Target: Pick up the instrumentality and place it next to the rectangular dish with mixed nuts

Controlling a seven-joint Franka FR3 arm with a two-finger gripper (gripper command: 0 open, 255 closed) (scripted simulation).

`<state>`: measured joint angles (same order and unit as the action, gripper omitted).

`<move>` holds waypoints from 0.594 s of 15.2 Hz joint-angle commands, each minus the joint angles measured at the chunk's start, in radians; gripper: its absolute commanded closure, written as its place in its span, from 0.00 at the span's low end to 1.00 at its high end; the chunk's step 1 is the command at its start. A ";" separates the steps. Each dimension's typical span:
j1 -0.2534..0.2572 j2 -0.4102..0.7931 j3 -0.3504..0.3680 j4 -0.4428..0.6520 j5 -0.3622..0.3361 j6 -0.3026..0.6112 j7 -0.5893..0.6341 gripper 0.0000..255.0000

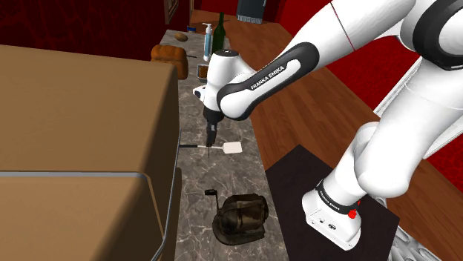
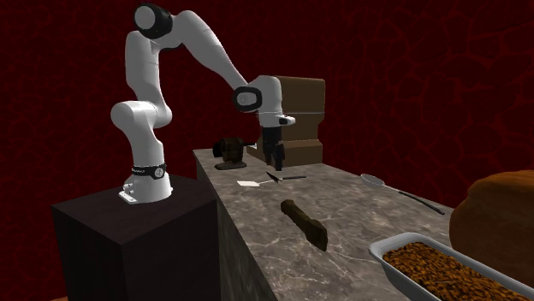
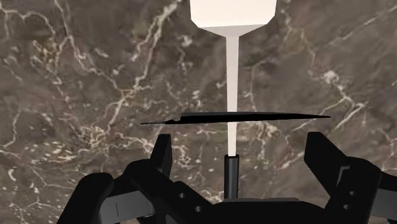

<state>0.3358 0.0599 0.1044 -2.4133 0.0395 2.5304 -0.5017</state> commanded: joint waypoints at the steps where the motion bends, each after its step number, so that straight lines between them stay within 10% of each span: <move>1: 0.003 0.034 0.004 0.004 -0.001 0.031 -0.008 0.00; 9: 0.006 0.105 0.002 0.001 -0.011 0.104 -0.001 0.00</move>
<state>0.3428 0.1608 0.1070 -2.4108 0.0284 2.6311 -0.5018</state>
